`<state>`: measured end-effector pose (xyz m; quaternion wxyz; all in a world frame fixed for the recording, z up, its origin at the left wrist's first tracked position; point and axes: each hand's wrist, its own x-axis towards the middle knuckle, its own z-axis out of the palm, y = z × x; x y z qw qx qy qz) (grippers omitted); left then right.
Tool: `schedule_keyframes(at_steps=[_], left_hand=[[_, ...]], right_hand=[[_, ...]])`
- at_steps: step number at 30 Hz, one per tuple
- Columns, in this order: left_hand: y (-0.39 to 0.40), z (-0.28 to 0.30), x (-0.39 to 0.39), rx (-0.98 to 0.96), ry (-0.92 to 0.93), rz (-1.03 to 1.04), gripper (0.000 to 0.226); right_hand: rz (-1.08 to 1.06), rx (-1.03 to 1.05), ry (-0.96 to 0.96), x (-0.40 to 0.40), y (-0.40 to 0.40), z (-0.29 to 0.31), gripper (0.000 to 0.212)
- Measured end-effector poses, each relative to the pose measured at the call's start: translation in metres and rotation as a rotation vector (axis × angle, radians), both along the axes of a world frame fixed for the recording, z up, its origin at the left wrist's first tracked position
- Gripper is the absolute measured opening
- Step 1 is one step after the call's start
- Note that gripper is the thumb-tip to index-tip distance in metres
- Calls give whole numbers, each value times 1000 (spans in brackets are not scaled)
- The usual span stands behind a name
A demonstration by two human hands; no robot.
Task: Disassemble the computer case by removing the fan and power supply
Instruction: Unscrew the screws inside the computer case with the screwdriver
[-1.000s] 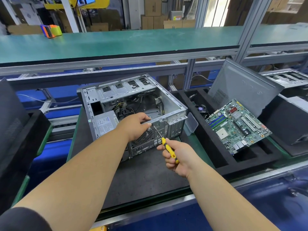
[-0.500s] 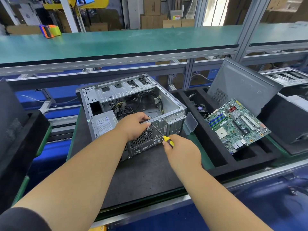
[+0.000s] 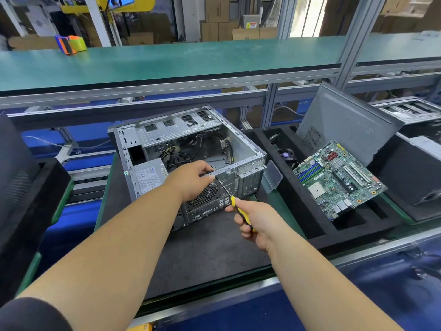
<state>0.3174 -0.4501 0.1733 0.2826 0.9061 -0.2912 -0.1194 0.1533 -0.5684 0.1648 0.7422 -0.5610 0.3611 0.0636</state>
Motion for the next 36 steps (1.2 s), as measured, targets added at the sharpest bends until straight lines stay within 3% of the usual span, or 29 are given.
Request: schedule_keyframes(at_steps=[5,8,14,16,20,23,28,33,36], left_hand=[[0,2,-1,6,-8,4,13],[1,3,-3,12,-10,11,11],[2,1,-6,11,-24,1,35],[6,4,-11,-187,-22,18,41],[15,11,-34,-569,-79,87,23],[17,9,-55,-660,138,141,22],[3,-3,-70,-489,596,307,19],[-13,-3,-68,-748,1068,532,22],[-23,0,-66,-806,1122,557,20]], right_hand=[[102,-944,-7,-7,-2,-6,14],[101,-1179,-31,-10,-1,-7,10],[130,-891,-60,-7,-4,-7,25],[101,-733,-68,-7,-5,-7,29],[60,-534,-56,-5,-8,-4,21],[58,-477,-75,-4,-10,-2,18],[38,-389,-118,-4,-11,-1,14],[54,-400,-129,-4,-14,-1,10],[62,-430,-135,-4,-17,-1,8]])
